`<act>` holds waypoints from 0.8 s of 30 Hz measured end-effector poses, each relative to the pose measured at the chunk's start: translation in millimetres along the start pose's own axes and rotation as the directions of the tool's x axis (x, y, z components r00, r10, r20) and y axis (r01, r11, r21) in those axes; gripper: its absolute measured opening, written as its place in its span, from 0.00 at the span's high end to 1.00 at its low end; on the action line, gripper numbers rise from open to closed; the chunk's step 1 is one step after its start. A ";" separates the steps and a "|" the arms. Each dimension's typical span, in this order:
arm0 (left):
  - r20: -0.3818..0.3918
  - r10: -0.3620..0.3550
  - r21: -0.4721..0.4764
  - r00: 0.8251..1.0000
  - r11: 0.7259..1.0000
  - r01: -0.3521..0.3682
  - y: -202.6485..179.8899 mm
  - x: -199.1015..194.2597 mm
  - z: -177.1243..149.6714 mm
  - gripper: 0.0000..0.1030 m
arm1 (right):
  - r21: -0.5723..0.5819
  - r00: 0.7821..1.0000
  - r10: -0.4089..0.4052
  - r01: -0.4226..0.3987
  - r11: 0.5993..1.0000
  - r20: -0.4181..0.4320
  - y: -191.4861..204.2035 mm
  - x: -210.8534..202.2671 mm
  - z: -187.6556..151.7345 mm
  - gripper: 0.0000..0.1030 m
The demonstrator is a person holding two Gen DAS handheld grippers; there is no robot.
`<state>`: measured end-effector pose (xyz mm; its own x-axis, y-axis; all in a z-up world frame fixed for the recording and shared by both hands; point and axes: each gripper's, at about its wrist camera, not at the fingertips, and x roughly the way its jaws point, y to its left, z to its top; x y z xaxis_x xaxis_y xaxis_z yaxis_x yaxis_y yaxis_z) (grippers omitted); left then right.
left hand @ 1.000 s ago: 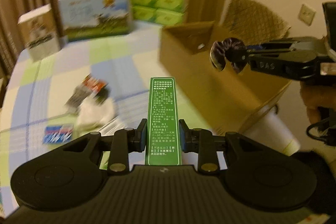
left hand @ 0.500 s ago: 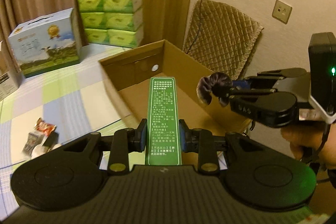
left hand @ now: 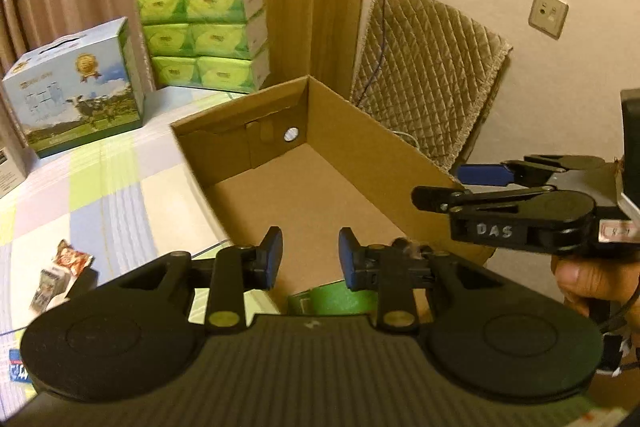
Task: Organize objects
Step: 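Withdraw both open tools from the box back over the table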
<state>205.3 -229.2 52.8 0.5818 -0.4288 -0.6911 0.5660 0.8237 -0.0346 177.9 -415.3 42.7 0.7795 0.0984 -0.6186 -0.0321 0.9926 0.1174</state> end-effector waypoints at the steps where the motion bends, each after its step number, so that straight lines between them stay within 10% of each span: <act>1: 0.005 0.006 -0.008 1.000 1.000 -0.006 3.1 -4.3 -1.9 0.75 | 0.010 1.000 0.005 -0.005 1.000 0.002 0.4 -2.1 -0.6 0.43; 24: 0.029 0.203 -0.229 0.979 0.954 -0.191 77.5 -151.3 -117.9 0.28 | -0.033 0.980 0.193 -0.192 0.981 0.047 113.2 -93.3 -32.9 0.02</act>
<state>92.3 -56.7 69.6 0.7015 -0.2632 -0.6622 0.2951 0.9532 -0.0662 81.0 -309.8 88.2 0.7872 0.2849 -0.5469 -0.2015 0.9570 0.2085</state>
